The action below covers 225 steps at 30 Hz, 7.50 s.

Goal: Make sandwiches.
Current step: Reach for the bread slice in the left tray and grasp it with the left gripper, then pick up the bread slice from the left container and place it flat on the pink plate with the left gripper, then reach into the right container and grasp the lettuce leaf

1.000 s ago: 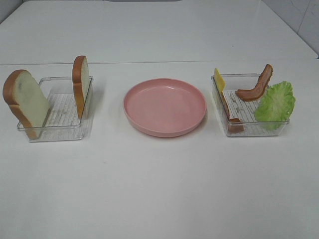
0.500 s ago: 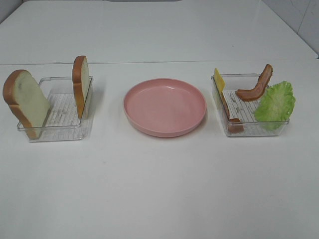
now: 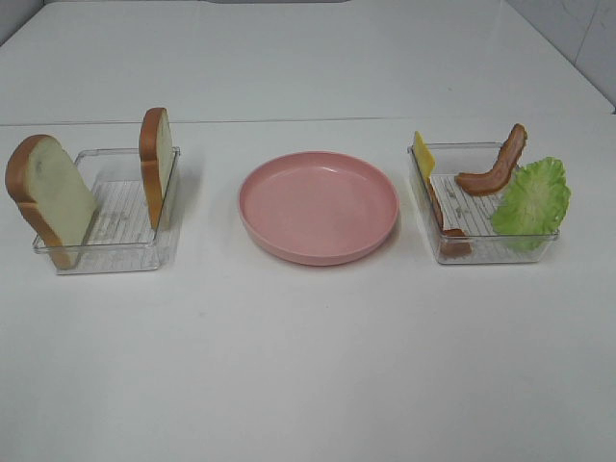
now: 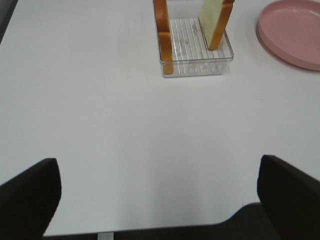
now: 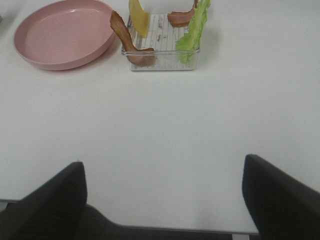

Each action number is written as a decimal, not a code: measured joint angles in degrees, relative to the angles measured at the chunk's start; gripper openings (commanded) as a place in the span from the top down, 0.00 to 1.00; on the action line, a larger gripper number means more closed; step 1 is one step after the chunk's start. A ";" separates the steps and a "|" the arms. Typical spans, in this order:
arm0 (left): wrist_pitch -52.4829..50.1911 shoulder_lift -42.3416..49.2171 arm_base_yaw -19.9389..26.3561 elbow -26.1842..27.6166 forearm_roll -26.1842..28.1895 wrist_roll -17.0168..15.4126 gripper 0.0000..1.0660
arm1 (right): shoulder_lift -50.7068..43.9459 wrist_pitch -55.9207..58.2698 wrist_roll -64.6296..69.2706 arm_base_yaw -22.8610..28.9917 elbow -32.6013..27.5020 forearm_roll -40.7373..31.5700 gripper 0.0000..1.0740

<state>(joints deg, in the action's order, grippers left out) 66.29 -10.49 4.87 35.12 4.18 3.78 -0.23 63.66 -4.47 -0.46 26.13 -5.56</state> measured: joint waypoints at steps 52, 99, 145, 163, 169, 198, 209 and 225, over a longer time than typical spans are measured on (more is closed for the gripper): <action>3.38 -109.26 -8.59 64.69 -3.78 -2.58 0.04 | 0.00 0.00 0.00 0.00 0.00 0.00 0.23; 3.55 -115.79 -8.59 68.07 -3.72 -6.65 1.00 | 0.00 0.00 0.00 0.00 0.00 0.00 0.23; -2.58 -106.57 -22.69 73.74 34.43 2.98 1.00 | 0.00 0.00 0.00 0.00 0.00 0.00 0.23; -5.16 -128.11 -27.96 88.69 32.54 -1.89 1.00 | 0.00 0.00 0.00 0.00 0.00 0.00 0.23; -5.56 -131.04 -27.96 89.78 32.54 -2.58 1.00 | 0.00 0.00 0.00 0.00 0.00 0.00 0.23; -4.18 -139.11 -28.99 99.01 30.25 -5.10 0.35 | 0.00 0.00 0.00 0.00 0.00 0.00 0.23; 3.04 -139.23 -30.19 110.07 15.47 -12.61 0.06 | 0.00 0.00 0.00 0.00 0.00 0.00 0.23; 3.32 -130.41 -34.09 116.71 -0.86 -11.57 0.06 | 0.00 0.00 0.00 0.00 0.00 0.00 0.23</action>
<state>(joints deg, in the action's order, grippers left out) 69.61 -140.89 -29.22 151.83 3.32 -7.79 -0.23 63.66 -4.47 -0.46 26.13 -5.56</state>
